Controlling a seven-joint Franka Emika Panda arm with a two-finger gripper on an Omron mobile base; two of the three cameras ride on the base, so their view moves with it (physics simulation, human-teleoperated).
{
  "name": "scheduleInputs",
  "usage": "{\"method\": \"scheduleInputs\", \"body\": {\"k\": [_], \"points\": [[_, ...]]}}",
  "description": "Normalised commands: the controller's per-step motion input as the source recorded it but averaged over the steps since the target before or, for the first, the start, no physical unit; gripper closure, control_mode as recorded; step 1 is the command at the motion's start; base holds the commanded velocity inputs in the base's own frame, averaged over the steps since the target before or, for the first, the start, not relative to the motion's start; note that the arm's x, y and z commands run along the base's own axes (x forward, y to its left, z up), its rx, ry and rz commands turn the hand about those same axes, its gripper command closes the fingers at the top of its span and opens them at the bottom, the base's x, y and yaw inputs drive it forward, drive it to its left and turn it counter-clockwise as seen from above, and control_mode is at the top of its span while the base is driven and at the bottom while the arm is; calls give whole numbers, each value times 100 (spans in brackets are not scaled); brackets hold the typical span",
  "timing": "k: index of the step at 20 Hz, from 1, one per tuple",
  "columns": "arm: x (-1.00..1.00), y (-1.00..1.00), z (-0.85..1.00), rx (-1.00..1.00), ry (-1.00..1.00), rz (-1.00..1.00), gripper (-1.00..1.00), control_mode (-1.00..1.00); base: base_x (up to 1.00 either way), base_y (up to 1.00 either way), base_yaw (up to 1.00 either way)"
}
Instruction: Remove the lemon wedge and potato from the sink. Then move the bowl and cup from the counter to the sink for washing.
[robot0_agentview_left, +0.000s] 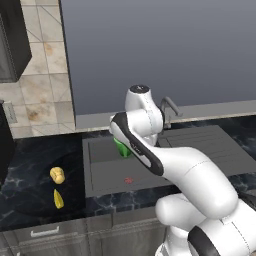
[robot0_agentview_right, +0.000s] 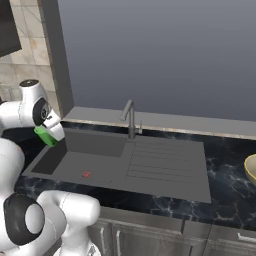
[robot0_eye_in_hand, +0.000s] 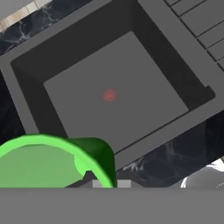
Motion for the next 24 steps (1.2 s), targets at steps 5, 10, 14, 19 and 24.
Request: {"method": "scheduleInputs", "body": {"k": [5, 10, 14, 19, 24], "points": [[18, -14, -16, 7, 0, 0, 100, -100, 0, 0, 0], [21, -3, -16, 11, 0, 0, 100, -100, 0, 0, 0], [22, 0, -17, 5, 0, 0, 100, -100, 0, 0, 0], [26, -1, -17, 0, 0, 0, 100, -100, 0, 0, 0], [25, -2, -18, 0, 0, 0, 100, -100, 0, 0, 0]]}}
